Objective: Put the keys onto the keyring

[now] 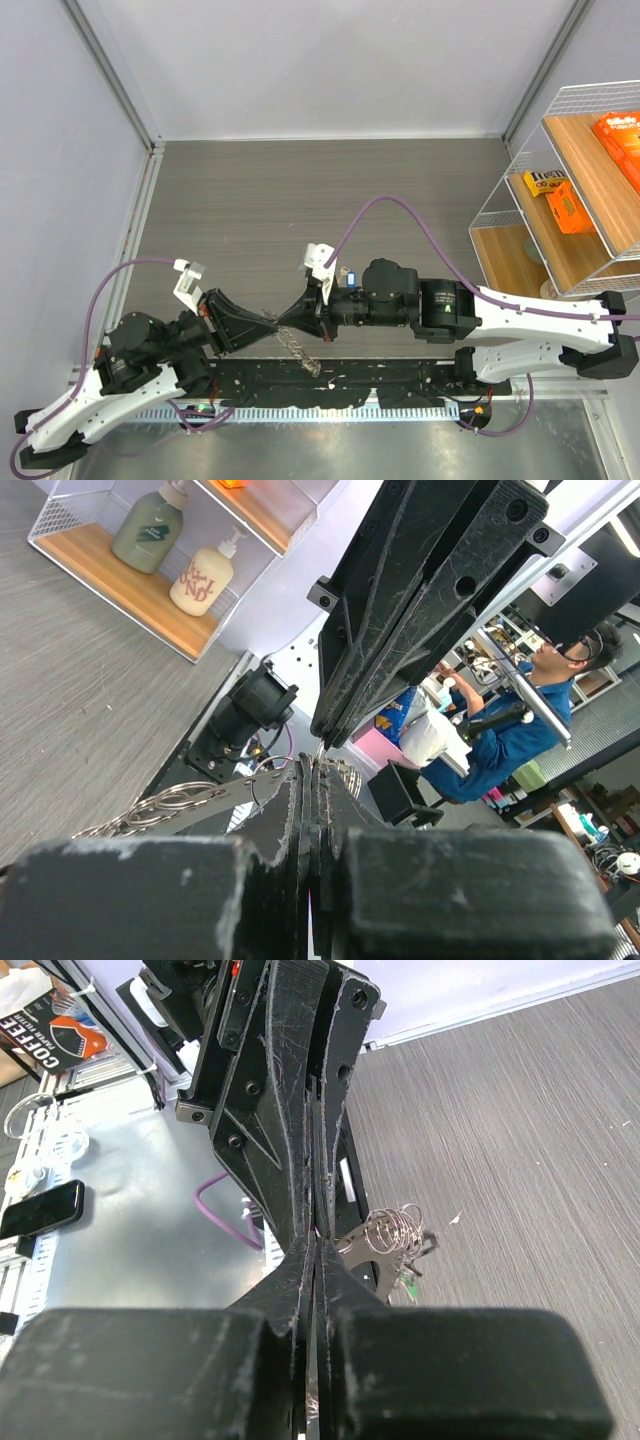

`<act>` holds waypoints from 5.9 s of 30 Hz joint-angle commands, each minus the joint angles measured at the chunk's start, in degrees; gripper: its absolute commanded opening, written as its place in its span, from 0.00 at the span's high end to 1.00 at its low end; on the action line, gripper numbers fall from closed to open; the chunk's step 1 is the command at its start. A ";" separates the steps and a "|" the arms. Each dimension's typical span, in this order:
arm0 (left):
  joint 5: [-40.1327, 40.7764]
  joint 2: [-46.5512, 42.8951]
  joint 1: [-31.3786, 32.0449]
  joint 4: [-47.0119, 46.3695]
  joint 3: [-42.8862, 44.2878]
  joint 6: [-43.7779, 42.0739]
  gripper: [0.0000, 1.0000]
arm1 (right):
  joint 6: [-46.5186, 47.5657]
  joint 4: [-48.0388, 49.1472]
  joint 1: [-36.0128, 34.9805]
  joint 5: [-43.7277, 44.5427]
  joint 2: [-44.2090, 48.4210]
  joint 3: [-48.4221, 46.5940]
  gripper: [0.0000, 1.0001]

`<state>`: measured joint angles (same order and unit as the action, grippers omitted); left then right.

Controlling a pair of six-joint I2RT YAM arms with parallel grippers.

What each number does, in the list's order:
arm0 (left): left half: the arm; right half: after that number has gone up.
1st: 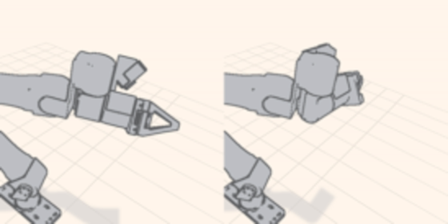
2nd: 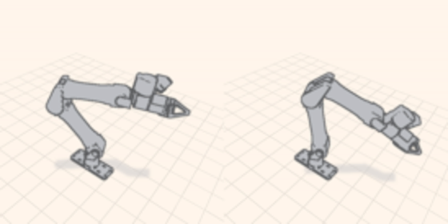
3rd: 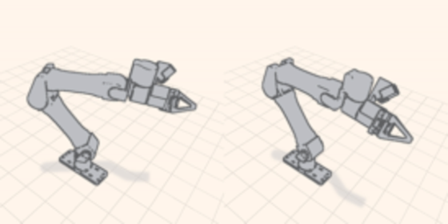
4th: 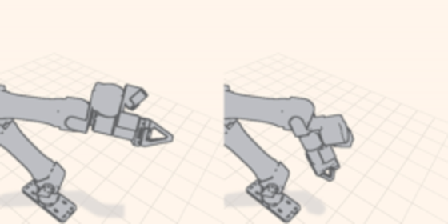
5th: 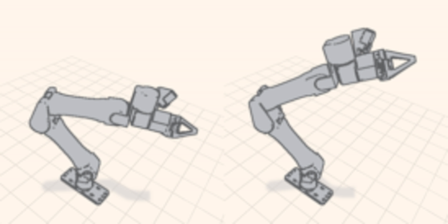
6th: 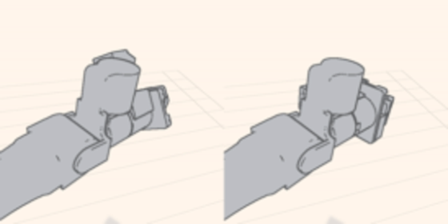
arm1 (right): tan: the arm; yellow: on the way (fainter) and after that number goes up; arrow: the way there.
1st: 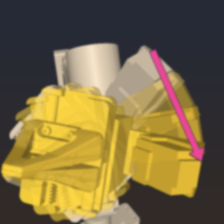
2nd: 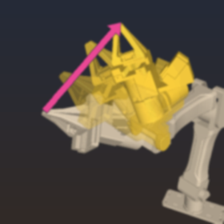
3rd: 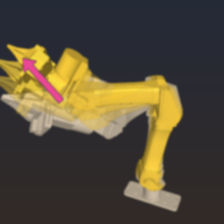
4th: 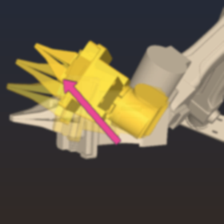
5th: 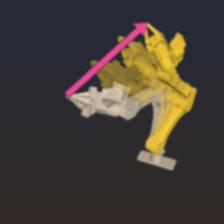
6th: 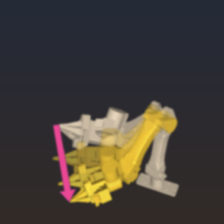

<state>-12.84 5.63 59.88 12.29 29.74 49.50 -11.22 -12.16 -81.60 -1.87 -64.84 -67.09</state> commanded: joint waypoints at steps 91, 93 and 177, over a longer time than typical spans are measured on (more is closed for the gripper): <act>-18.36 -9.67 -0.02 -37.61 -14.36 -47.39 1.00 | -5.74 6.10 34.49 16.99 -27.45 13.39 0.55; -18.54 -9.67 -0.11 -37.61 -14.36 -47.30 1.00 | -5.21 6.10 35.02 16.64 -27.80 13.13 0.56; -9.75 -3.17 -0.02 -43.58 -14.44 -46.42 1.00 | -0.46 -6.47 15.95 -11.74 17.99 10.85 0.95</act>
<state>-25.41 1.13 59.88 -24.53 14.79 2.87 -11.99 -17.54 -63.48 -6.42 -46.83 -50.87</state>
